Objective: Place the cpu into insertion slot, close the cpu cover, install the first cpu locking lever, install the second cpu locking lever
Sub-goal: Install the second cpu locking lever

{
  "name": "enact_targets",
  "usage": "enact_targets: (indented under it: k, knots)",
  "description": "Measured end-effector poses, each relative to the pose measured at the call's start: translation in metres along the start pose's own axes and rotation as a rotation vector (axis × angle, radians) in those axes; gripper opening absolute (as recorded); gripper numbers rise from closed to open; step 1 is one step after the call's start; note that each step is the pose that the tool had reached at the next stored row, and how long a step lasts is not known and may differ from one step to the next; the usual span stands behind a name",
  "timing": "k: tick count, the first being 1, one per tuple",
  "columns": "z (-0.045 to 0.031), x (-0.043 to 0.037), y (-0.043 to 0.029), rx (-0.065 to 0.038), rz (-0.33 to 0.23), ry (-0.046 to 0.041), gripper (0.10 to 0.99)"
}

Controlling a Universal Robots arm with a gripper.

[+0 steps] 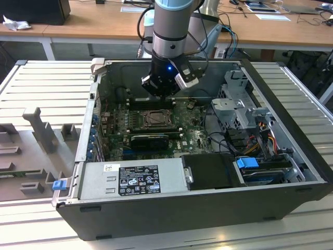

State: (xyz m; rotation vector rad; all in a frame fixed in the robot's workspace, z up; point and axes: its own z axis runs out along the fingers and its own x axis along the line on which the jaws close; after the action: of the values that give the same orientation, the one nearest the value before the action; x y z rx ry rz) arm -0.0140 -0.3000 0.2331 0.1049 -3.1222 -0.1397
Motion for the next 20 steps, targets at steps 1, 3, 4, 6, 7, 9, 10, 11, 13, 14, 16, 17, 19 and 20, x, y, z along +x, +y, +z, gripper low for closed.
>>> enact_targets:
  k: [1,3,4,6,7,9,10,11,13,14,16,17,19,20]
  knots:
    - [0.0001,0.0,-0.0003,0.0,0.0,-0.0001,0.106]
    - [0.0002,0.0001,-0.001,0.0,0.0,0.0,0.106]
    - [0.0003,0.0001,-0.0014,0.0,0.0,0.0001,0.106]
    - [0.0003,0.0002,-0.0024,0.0,0.0,0.0,0.106]
    - [0.0002,0.0003,-0.0039,0.0,0.0,0.0001,0.106]
    - [-0.0001,0.0005,-0.0067,0.0,0.0,0.0001,0.106]
    - [-0.0001,0.0005,-0.0074,0.0,0.0,0.0001,0.106]
    - [-0.0002,0.0006,-0.0081,0.0,0.0,0.0,0.106]
    - [-0.0003,0.0006,-0.0092,0.0,0.0,0.0,0.106]
    - [-0.0003,0.0007,-0.0097,0.0,0.0,0.0001,0.106]
    - [-0.0004,0.0007,-0.0106,0.0,0.0,0.0,0.106]
    - [-0.0004,0.0008,-0.0113,0.0,0.0,0.0001,0.106]
    - [-0.0005,0.0008,-0.012,0.0,0.0,0.0001,0.106]
    - [-0.0005,0.0009,-0.0124,0.0,0.0,0.0,0.106]
